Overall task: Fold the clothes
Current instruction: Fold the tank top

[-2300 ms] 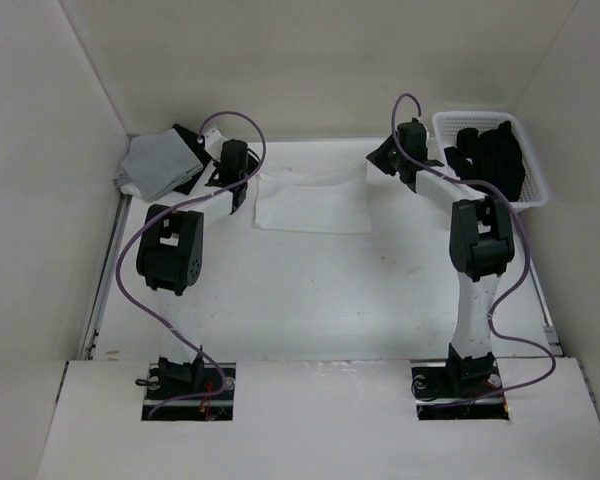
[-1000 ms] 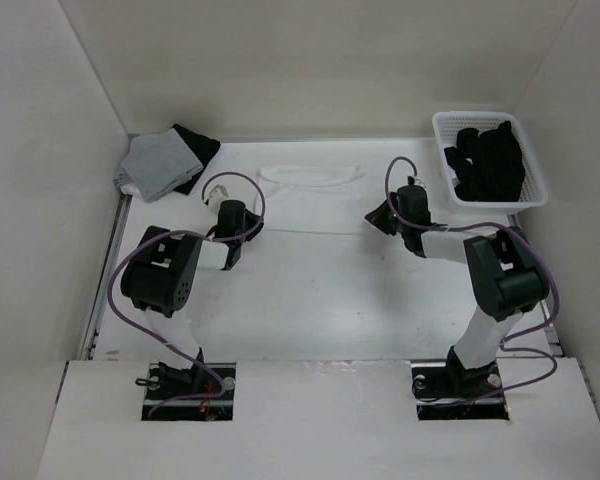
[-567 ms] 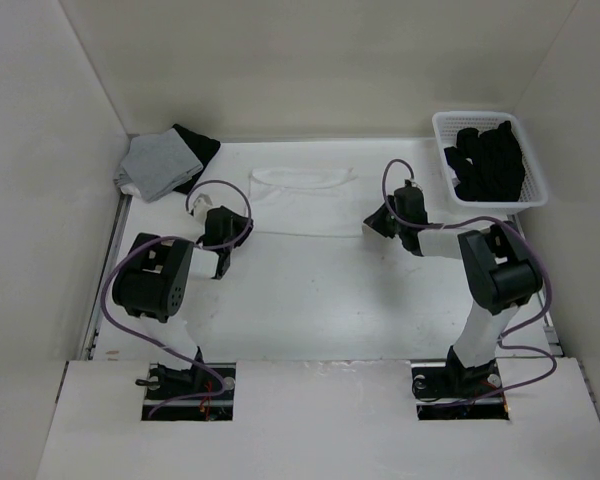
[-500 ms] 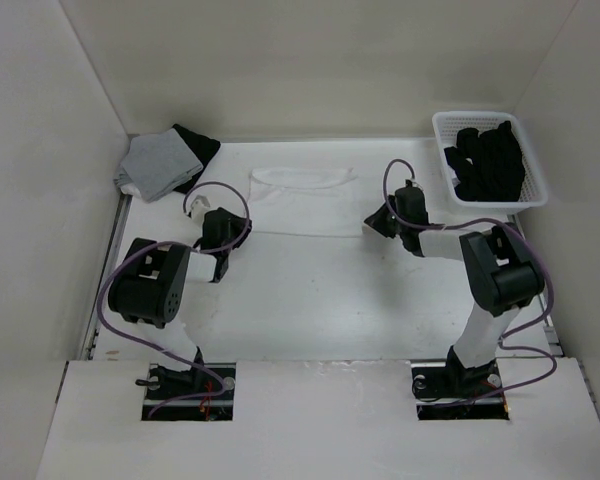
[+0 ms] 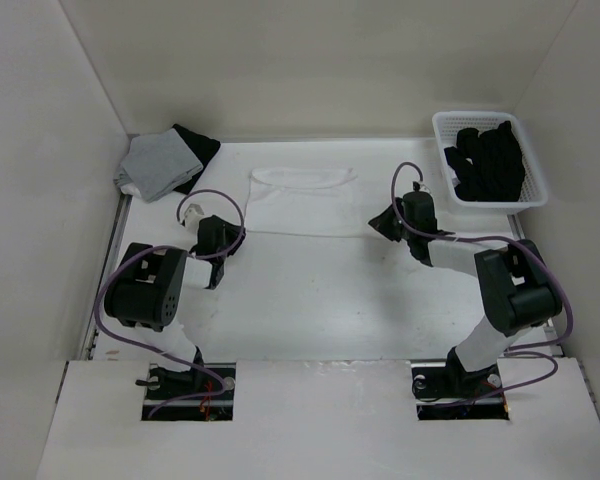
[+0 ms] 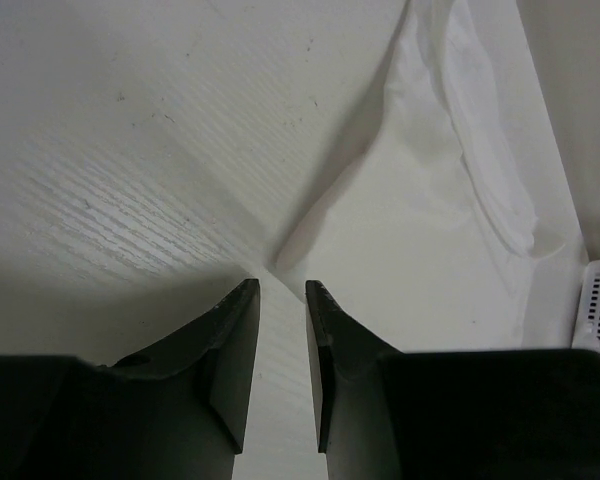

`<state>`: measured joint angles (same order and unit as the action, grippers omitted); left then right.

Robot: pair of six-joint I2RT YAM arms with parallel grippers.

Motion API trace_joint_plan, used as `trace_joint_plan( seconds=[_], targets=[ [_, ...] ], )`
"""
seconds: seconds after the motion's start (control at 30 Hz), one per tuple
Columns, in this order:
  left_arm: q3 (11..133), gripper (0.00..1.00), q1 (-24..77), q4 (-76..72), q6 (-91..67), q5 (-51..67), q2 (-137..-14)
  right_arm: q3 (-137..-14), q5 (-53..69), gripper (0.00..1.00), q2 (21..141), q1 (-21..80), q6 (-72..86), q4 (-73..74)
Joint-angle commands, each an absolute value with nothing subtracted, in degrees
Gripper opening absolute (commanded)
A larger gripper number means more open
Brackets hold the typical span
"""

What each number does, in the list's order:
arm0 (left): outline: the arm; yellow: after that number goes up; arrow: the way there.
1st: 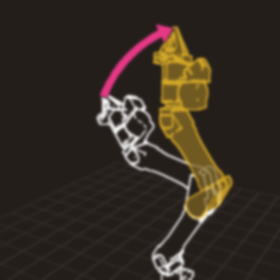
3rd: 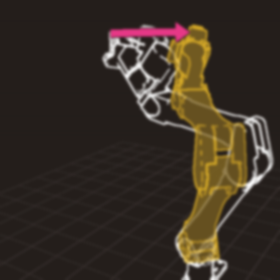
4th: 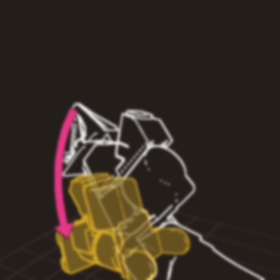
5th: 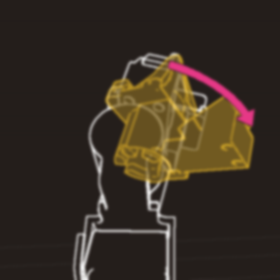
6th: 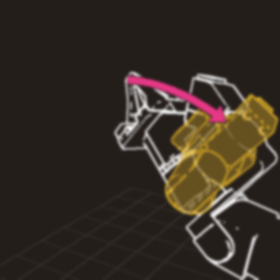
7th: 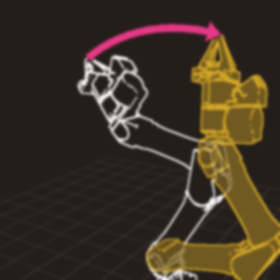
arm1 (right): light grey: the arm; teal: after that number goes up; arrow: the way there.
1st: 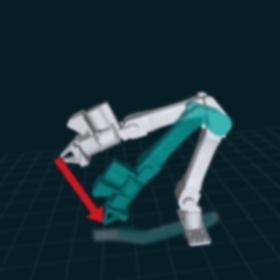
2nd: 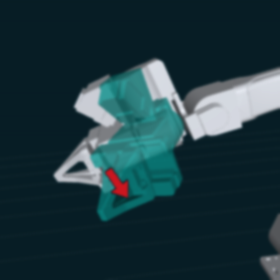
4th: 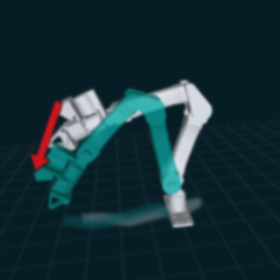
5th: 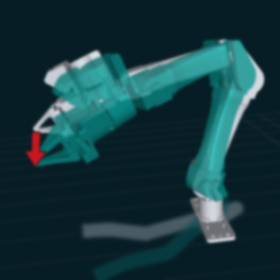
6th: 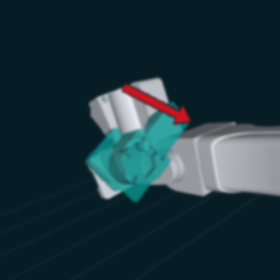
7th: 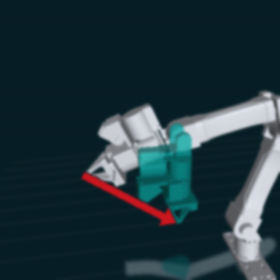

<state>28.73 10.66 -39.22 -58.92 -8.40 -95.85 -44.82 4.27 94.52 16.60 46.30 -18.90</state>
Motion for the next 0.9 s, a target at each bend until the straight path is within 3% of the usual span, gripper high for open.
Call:
trace_joint_plan(
  seconds=[0.0, 0.33, 0.6, 0.87],
  targets=[
    [31.64, 0.23, 11.12, -39.55, -58.36, -8.7, -98.34, -43.33, 4.04, 0.07, 92.46, 16.92, 45.97, -21.09],
    [33.57, 0.21, 11.38, -38.14, -58.62, -8.79, -101.33, -41.75, 3.78, 0.29, 94.48, 16.39, 46.41, -21.71],
    [34.1, 0.05, 11.56, -38.14, -58.89, -9.05, -101.34, -42.54, 4.31, 0.36, 96.15, 16.74, 46.41, -21.36],
    [33.84, 0.02, 12.17, -38.67, -58.8, -9.14, -100.11, -44.03, 6.5, 0.38, 98.7, 17.09, 46.93, -21.35]
  ],
)
